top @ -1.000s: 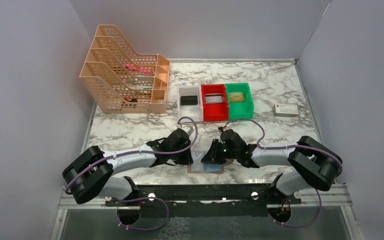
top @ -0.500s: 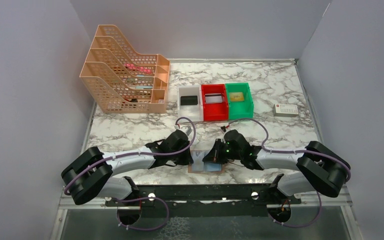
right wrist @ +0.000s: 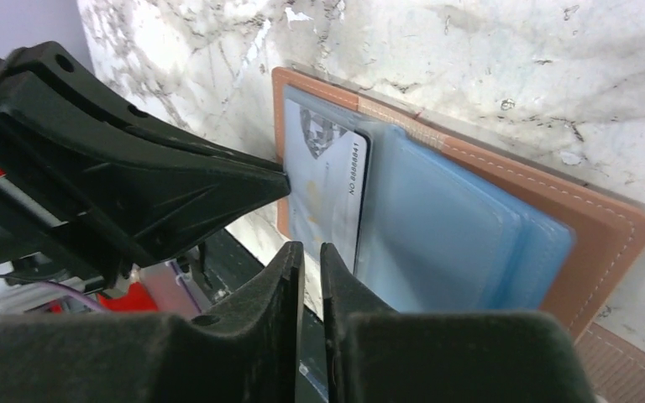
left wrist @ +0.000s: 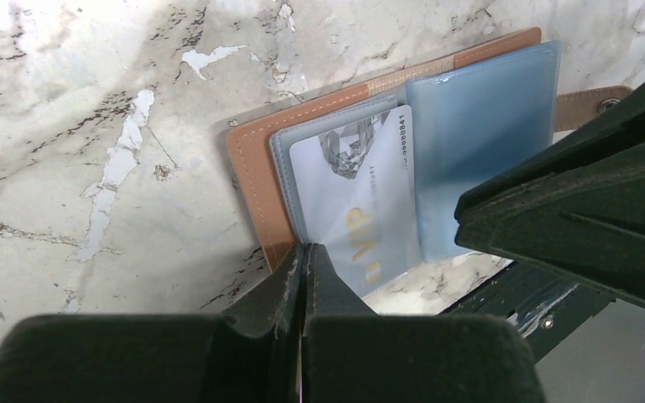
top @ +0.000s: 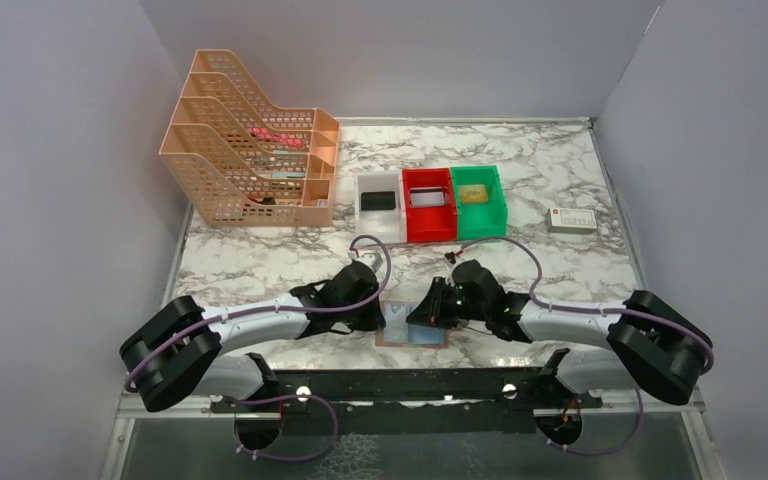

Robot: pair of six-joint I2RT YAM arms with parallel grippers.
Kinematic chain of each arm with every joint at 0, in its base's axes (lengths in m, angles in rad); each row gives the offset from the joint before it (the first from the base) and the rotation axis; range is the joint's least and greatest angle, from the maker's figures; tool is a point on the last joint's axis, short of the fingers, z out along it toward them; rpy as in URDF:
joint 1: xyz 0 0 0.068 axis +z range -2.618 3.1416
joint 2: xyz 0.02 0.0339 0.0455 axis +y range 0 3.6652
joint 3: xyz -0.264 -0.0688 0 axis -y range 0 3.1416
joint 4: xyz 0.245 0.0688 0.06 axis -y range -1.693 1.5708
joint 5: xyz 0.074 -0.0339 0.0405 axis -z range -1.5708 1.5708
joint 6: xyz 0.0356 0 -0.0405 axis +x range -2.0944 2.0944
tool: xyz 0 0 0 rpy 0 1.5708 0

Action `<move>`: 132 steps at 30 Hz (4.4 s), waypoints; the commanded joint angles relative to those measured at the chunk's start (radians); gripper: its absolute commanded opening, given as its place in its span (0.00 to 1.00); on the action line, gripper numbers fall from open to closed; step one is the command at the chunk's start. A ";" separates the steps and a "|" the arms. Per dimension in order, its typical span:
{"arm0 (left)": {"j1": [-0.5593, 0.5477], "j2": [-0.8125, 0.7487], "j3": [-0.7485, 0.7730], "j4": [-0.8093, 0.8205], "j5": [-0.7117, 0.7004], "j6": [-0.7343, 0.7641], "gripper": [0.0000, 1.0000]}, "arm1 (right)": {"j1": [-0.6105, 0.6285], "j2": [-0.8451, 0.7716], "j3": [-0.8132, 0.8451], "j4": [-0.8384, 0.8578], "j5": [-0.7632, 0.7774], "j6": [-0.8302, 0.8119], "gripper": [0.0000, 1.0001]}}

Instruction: Take the credit cards out of the card holder

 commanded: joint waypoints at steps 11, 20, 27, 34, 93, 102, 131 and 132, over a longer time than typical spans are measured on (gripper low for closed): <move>-0.004 0.004 -0.008 -0.045 -0.025 0.006 0.00 | 0.007 0.207 0.132 -0.159 0.061 -0.077 0.37; -0.005 0.052 -0.063 0.030 0.001 -0.035 0.00 | 0.011 0.221 0.078 0.054 -0.063 -0.064 0.32; -0.010 0.058 -0.103 0.056 -0.009 -0.068 0.00 | 0.011 0.194 0.067 0.156 -0.084 -0.012 0.08; -0.011 0.018 -0.095 0.008 -0.059 -0.062 0.00 | 0.009 0.106 0.049 0.121 -0.058 -0.012 0.01; -0.009 0.054 0.020 0.014 0.033 0.019 0.24 | -0.016 0.162 0.039 0.024 -0.037 -0.007 0.25; -0.010 -0.025 0.049 -0.056 -0.053 0.022 0.43 | -0.015 0.128 0.047 -0.065 0.035 0.005 0.26; -0.009 0.076 0.010 0.098 0.070 -0.024 0.41 | -0.016 0.093 0.028 -0.066 0.047 0.009 0.29; -0.009 0.076 0.009 0.099 0.071 -0.023 0.41 | -0.016 0.095 0.028 -0.068 0.047 0.010 0.30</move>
